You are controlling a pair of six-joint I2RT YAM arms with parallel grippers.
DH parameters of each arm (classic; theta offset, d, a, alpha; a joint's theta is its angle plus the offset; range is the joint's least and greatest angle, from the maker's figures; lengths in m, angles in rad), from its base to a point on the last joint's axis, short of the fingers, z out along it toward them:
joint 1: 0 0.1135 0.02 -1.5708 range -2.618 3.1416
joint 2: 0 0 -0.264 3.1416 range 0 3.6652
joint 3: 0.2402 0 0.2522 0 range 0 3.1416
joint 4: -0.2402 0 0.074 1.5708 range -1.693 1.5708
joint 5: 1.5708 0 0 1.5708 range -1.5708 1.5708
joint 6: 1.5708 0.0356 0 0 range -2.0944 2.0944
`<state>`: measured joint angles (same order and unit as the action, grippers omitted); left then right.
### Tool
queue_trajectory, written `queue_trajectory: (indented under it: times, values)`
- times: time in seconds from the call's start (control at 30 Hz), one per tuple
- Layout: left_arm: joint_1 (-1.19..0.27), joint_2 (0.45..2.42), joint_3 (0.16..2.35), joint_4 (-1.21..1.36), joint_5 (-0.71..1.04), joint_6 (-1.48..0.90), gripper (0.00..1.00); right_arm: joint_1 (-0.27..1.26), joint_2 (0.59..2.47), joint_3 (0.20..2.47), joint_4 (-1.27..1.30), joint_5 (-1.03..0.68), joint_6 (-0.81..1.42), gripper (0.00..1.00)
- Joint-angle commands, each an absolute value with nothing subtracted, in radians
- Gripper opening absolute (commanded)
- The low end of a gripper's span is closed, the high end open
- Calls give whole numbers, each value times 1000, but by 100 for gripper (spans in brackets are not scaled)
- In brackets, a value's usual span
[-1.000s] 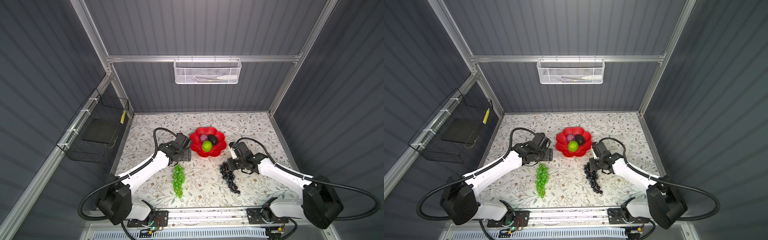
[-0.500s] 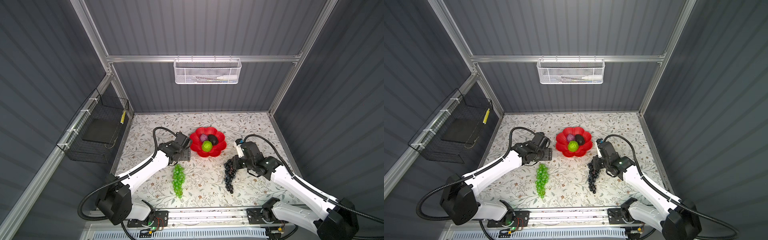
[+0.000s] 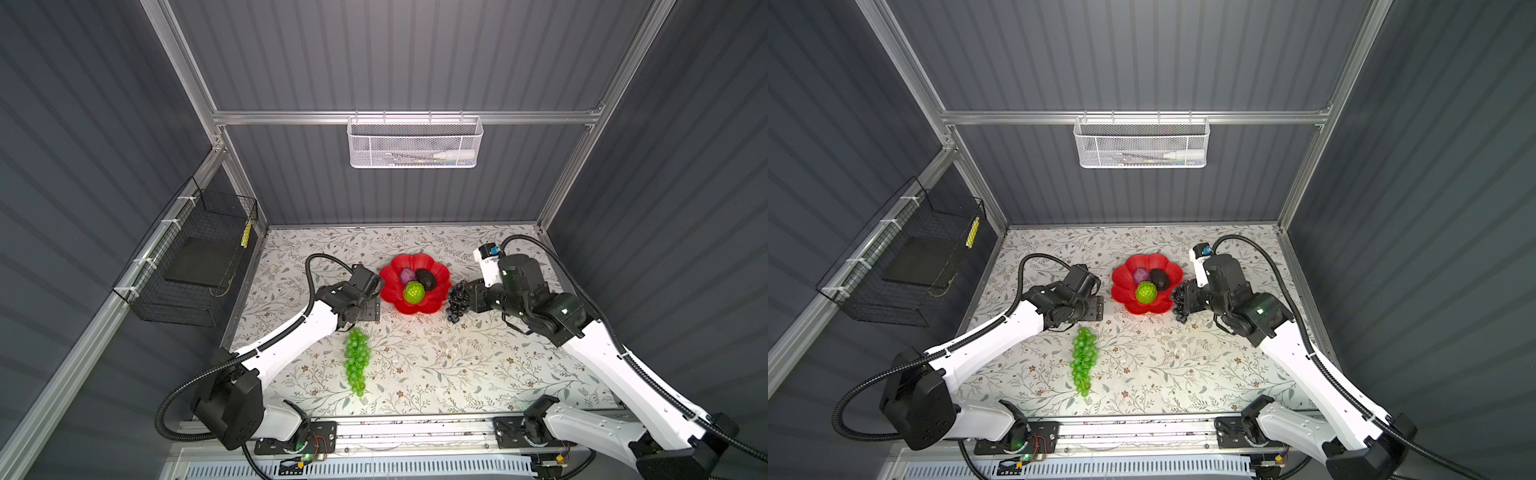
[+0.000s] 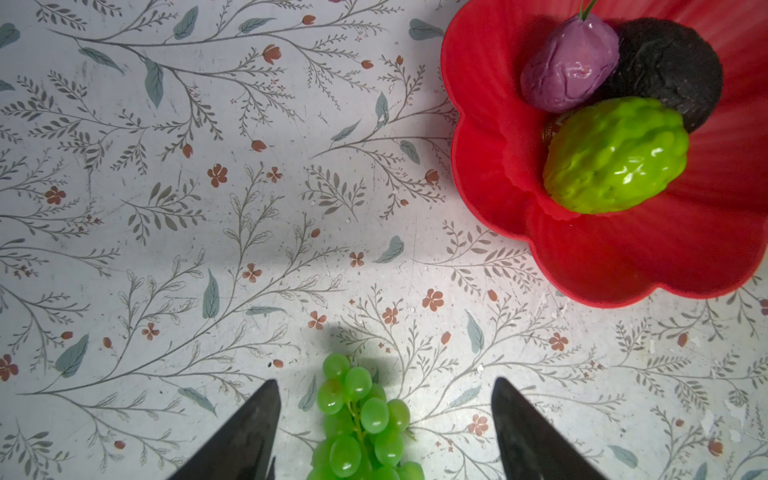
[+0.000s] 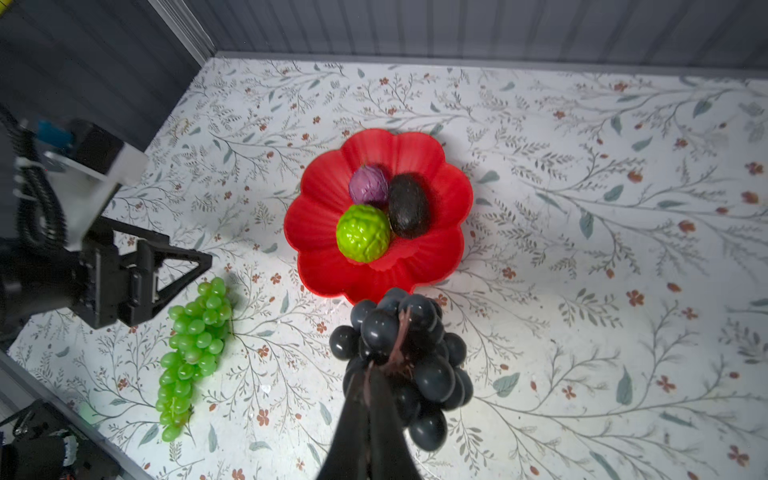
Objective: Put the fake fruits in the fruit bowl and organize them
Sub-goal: 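Grasp the black grape bunch with the right gripper and lift it toward the bowl, then lower the black grapes into the bowl and open the right gripper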
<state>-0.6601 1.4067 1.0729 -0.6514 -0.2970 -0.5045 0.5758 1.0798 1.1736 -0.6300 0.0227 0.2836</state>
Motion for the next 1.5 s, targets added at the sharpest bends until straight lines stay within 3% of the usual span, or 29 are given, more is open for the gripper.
queue_trajectory:
  times: [0.0,0.33,0.8,1.47]
  values:
    - [-660,1392,1105,-672,-313,-497,80,586,1127,1267,-647,11,238,0]
    - [-660,1361,1086,-680,-330,-507,80,613,1275,1381,-567,-57,232,0]
    - [-656,1336,1070,-668,-326,-512,80,631,1427,1366,-428,-123,258,0]
    - [-653,1349,1078,-658,-318,-508,81,560,1421,1207,-380,-76,187,0]
